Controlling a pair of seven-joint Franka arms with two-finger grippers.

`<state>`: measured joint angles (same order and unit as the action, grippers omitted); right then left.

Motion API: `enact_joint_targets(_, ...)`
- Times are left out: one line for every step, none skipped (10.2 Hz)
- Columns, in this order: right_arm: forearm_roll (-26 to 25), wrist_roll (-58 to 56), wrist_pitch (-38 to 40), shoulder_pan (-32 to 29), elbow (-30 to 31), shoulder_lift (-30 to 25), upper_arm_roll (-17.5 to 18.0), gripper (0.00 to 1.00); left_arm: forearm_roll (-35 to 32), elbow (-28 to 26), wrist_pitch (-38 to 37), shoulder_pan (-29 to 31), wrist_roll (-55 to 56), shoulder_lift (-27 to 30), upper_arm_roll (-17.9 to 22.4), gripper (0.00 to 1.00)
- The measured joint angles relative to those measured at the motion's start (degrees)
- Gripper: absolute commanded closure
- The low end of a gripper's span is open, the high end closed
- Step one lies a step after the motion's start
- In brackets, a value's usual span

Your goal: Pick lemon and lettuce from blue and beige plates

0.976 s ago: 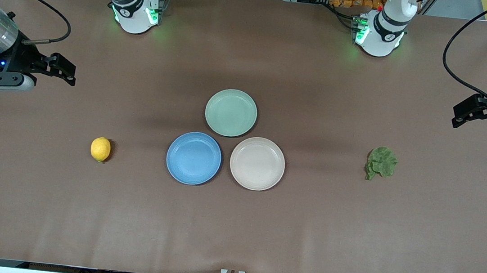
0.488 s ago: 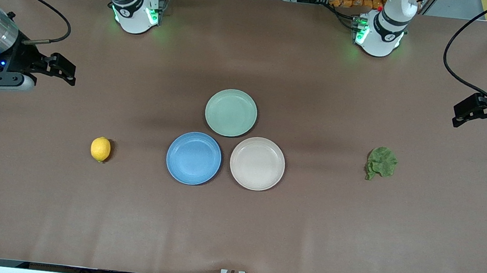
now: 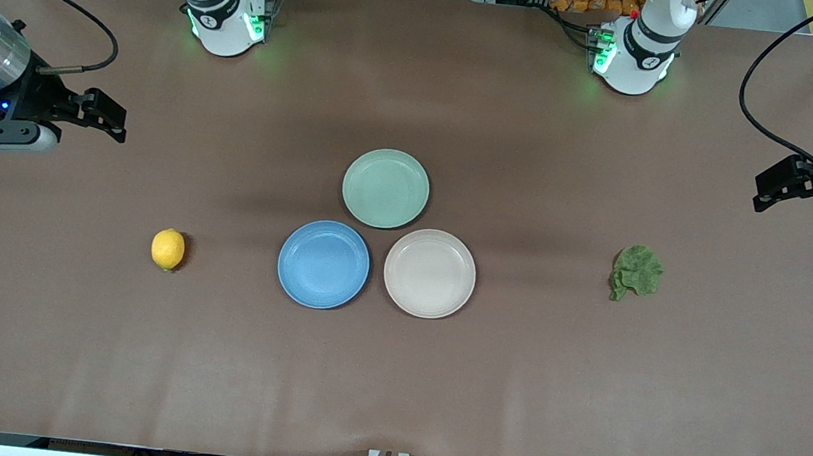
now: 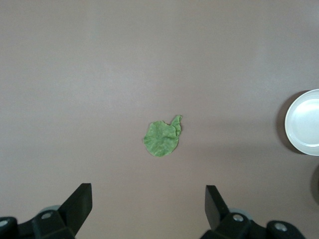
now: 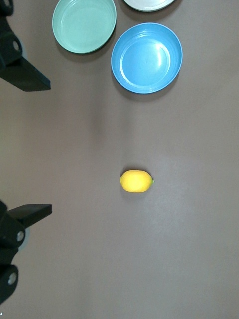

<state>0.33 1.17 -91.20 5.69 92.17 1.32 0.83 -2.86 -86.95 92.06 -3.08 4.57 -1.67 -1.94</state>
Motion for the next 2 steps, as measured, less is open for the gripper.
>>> enact_joint_targets(0.0,0.0,0.0,0.0,0.0,0.0,0.0,0.00,0.0,-0.1,0.0,0.0,-0.3,0.0,0.0,0.00)
enact_joint_targets(0.0,0.0,0.0,0.0,0.0,0.0,0.0,0.00,0.0,-0.1,0.0,0.0,-1.2,-0.1,0.0,0.00)
